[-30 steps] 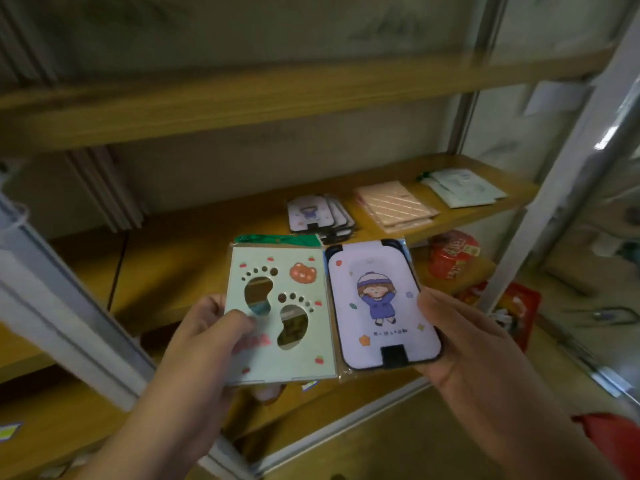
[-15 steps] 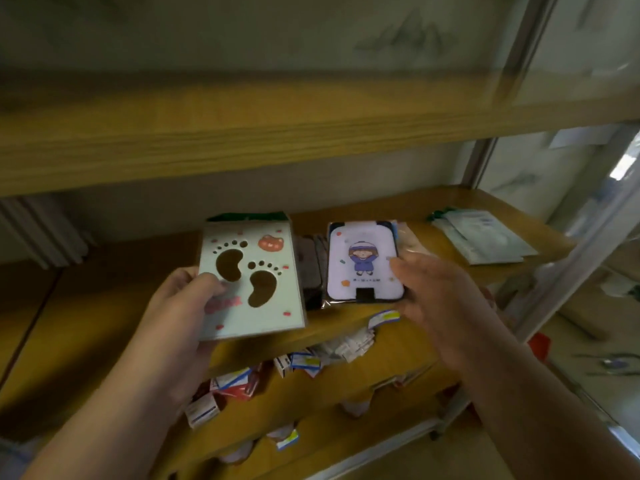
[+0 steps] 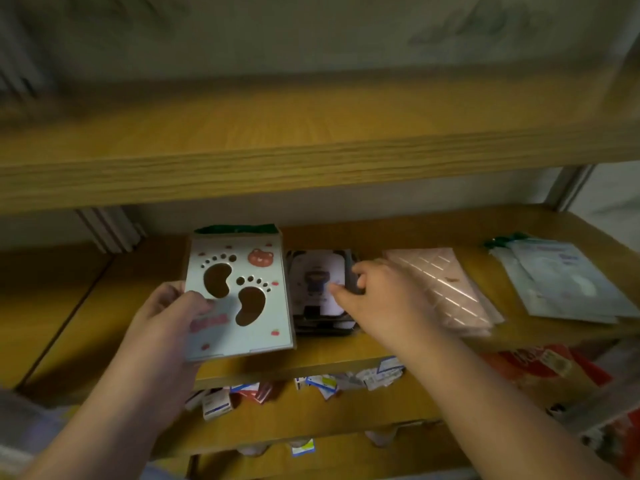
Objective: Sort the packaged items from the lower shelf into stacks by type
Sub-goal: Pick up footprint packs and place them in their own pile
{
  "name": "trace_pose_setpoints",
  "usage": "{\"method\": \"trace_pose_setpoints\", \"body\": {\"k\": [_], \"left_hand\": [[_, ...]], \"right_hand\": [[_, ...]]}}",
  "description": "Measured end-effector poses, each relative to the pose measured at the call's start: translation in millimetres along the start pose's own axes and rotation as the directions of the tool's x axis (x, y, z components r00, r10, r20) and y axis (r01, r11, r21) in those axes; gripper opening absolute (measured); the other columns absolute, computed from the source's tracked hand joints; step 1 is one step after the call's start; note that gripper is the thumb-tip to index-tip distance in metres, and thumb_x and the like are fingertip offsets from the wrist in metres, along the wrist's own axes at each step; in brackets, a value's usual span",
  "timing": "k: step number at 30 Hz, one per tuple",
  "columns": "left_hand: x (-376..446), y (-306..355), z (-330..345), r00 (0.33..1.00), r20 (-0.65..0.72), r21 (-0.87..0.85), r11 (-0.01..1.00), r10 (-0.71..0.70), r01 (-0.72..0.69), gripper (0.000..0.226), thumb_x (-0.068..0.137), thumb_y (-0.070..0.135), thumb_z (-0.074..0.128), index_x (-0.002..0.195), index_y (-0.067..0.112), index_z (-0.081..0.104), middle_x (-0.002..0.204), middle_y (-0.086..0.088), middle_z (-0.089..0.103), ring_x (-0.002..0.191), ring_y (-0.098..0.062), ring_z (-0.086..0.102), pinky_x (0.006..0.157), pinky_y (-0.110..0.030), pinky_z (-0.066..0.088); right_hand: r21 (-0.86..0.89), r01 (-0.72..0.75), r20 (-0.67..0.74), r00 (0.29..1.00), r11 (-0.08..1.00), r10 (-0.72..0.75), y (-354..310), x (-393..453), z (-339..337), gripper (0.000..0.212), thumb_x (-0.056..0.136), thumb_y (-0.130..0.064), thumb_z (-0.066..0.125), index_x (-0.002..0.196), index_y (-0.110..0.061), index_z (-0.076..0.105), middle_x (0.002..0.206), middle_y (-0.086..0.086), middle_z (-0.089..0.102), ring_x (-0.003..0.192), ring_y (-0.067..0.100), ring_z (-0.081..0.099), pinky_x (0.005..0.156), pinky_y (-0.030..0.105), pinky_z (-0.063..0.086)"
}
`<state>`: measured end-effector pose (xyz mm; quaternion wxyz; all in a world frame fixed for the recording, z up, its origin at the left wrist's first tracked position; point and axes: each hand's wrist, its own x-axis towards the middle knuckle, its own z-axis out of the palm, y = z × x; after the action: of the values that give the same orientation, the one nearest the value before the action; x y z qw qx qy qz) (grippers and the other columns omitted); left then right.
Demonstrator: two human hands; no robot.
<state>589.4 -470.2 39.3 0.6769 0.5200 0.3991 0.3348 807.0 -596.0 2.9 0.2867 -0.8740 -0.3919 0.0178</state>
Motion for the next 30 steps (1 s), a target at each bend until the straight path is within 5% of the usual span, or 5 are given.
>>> {"method": "trace_pose_setpoints", "body": {"k": [8,16,20,26,30], "left_hand": [[-29,-17,84,0.997,-0.054,-0.041,0.998,-0.057,0.054,0.023,0.087,0.008,0.064,0.108,0.018,0.064,0.11,-0.015,0.069,0.097,-0.033,0.067,0.067,-0.038,0.053],[-53,-49,224,0.978,0.209,0.107,0.993,0.022,-0.045,0.033,0.085,-0.006,0.064,0.112,0.012,0.062,0.089,0.011,0.078,0.084,-0.013,0.076,0.059,-0.029,0.058],[-51,-69,292,0.954,0.288,0.054,0.996,-0.083,0.07,0.038,0.084,0.003,0.071,0.116,0.018,0.059,0.1,-0.008,0.078,0.089,-0.03,0.076,0.06,-0.038,0.059],[-32,-97,380,0.969,0.207,0.226,0.97,-0.133,0.085,0.031,0.087,0.014,0.066,0.116,0.026,0.061,0.101,-0.002,0.077,0.087,-0.022,0.075,0.059,-0.033,0.056],[-29,-110,405,0.983,0.181,0.465,0.878,0.03,-0.113,0.031,0.09,0.029,0.062,0.12,0.02,0.06,0.117,-0.002,0.067,0.092,-0.014,0.068,0.076,-0.033,0.058]], "right_hand": [[-0.033,0.247,-0.055,0.967,0.968,-0.248,76,-25,-74,0.043,0.089,-0.047,0.057,0.123,-0.022,0.066,0.119,-0.004,0.067,0.107,0.015,0.062,0.088,0.032,0.05],[-0.149,0.108,-0.086,0.989,0.983,-0.122,198,-54,-162,0.053,0.088,-0.049,0.061,0.133,-0.024,0.057,0.132,-0.006,0.057,0.116,0.012,0.057,0.094,0.026,0.045],[-0.132,0.051,-0.104,0.992,0.99,-0.065,243,-70,-195,0.055,0.086,-0.047,0.065,0.136,-0.026,0.054,0.134,-0.008,0.055,0.117,0.009,0.054,0.094,0.026,0.048],[-0.131,0.024,-0.108,0.993,0.991,-0.039,286,-91,-228,0.063,0.084,-0.053,0.066,0.14,-0.029,0.05,0.136,-0.012,0.053,0.113,-0.001,0.044,0.091,0.021,0.038],[-0.093,0.015,-0.086,0.996,0.996,-0.023,301,-104,-240,0.064,0.083,-0.055,0.063,0.14,-0.031,0.049,0.137,-0.014,0.051,0.117,0.003,0.049,0.096,0.024,0.044]]}}
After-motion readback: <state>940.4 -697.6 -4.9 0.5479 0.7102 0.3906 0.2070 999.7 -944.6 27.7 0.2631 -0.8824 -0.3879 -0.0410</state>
